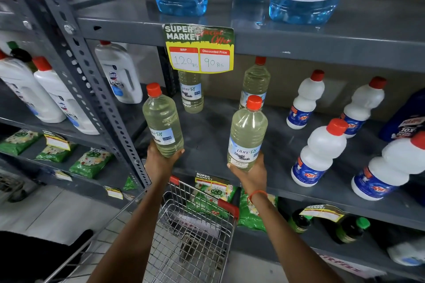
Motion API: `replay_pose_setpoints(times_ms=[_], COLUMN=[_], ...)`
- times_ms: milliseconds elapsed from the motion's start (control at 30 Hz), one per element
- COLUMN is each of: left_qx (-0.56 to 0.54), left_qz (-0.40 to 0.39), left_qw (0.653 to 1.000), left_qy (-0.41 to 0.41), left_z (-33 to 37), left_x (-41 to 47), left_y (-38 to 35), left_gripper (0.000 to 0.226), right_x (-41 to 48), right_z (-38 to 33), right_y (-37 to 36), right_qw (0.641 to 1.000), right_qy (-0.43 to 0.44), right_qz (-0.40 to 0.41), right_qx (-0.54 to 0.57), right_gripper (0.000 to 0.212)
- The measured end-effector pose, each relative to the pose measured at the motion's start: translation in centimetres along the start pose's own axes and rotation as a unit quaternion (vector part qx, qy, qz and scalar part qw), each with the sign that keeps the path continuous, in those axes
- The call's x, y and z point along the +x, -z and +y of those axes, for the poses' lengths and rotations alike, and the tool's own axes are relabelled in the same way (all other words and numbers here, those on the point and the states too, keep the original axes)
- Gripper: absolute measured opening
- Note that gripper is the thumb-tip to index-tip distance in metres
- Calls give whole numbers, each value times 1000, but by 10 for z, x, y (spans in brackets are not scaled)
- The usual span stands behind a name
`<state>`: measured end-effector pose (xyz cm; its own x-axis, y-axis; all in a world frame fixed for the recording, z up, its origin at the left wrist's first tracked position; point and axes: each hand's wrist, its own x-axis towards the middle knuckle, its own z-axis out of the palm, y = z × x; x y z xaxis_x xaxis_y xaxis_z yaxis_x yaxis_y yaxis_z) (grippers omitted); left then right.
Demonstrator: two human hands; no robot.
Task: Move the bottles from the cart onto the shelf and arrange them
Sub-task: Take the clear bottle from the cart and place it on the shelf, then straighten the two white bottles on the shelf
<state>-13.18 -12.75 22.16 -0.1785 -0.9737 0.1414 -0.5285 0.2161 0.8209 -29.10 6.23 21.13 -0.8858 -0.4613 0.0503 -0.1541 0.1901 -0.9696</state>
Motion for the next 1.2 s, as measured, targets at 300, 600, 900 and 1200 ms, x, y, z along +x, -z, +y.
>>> replay_pose_setpoints(times_ms=[300,600,900,1200], left_qx=[-45,-72,-82,-116], left_qz=[-52,-10,-102,-132], left_qw=[997,973,958,984], left_qy=[25,-220,-255,-30], left_z=[12,86,158,180], left_x=[-10,-127,-256,-260], left_y=[6,-20,-144,-195], left_gripper=[110,91,104,81], right_x=[-2,-44,-49,8], right_z=[-9,-42,-11,51], right_y=[3,57,213,293], right_qw=[1000,974,938,990], right_qy=[-8,209,220,-43], right_qz=[-20,78,265,118], right_qx=[18,-34,-48,-62], right_gripper=[102,59,55,92])
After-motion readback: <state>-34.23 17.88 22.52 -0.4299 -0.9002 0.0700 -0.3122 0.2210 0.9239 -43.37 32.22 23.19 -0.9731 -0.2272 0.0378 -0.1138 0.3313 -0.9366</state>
